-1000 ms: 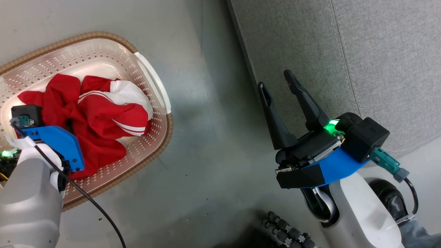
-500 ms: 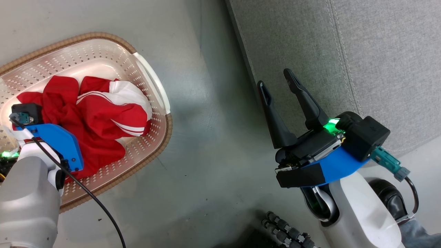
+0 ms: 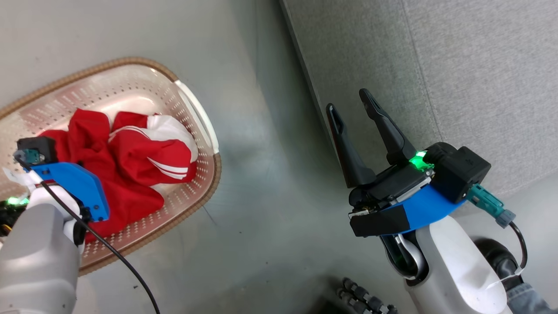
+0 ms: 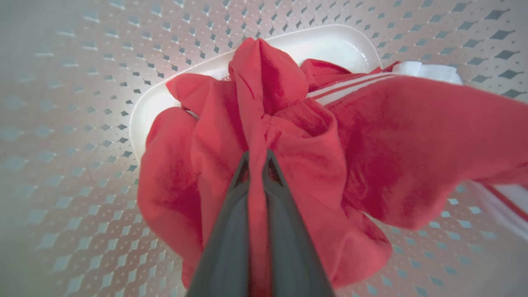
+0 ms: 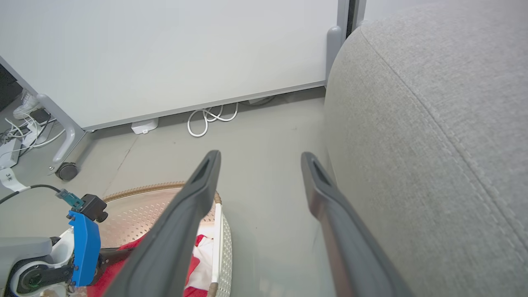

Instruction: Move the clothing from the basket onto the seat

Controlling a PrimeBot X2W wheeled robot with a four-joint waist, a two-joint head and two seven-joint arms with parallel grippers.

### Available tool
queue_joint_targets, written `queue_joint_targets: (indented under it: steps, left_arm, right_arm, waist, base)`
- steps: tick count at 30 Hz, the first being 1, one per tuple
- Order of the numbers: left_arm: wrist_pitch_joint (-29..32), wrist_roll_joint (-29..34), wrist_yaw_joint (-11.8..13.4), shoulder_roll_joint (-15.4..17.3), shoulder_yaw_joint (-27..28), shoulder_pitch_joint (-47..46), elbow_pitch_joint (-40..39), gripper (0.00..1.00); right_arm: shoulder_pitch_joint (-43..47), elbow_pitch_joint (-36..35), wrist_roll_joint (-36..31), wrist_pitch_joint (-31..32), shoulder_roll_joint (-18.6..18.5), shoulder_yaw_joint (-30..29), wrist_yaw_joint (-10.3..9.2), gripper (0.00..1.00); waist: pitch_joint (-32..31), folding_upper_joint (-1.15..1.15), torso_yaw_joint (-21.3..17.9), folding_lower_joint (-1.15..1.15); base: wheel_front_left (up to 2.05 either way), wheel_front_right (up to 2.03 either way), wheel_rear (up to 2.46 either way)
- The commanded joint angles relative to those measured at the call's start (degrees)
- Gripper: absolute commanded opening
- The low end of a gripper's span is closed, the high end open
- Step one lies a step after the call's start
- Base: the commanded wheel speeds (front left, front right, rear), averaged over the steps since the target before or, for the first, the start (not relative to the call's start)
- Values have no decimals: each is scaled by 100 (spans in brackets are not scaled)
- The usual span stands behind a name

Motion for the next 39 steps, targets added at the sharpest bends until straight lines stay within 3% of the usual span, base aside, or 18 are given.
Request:
queue_joint_targets:
  steps: [1,16,19,25,39]
  left_arm:
    - [-66,-51,-35,-46,-4,69,13,0]
    - [-794,-463,-191,-613,-198,512,-76,0]
    - [-839,-636,-188,-925,-406,714,-242,0]
    - [-808,-1010,-188,-1213,-938,956,-748,0]
    - [-759,-1767,-190,-1426,-2194,882,-2094,0]
  right_arm:
    - [-46,31,7,-21,-2,-25,1,100]
    - [427,530,-295,-20,-6,-208,1,100]
    - [544,659,-405,-20,-6,-290,1,100]
    - [797,873,-568,-20,-6,-420,1,100]
    - [1354,1227,-730,-10,-6,-490,1,100]
  waist:
    - [-214,0,61,0]
    - [-1907,0,530,0]
    - [-2307,0,674,0]
    - [-3057,0,971,0]
    - [-4184,0,1604,0]
  base:
    - [0,0,0]
    - [0,0,0]
    - [0,0,0]
    - [0,0,0]
    - [0,0,0]
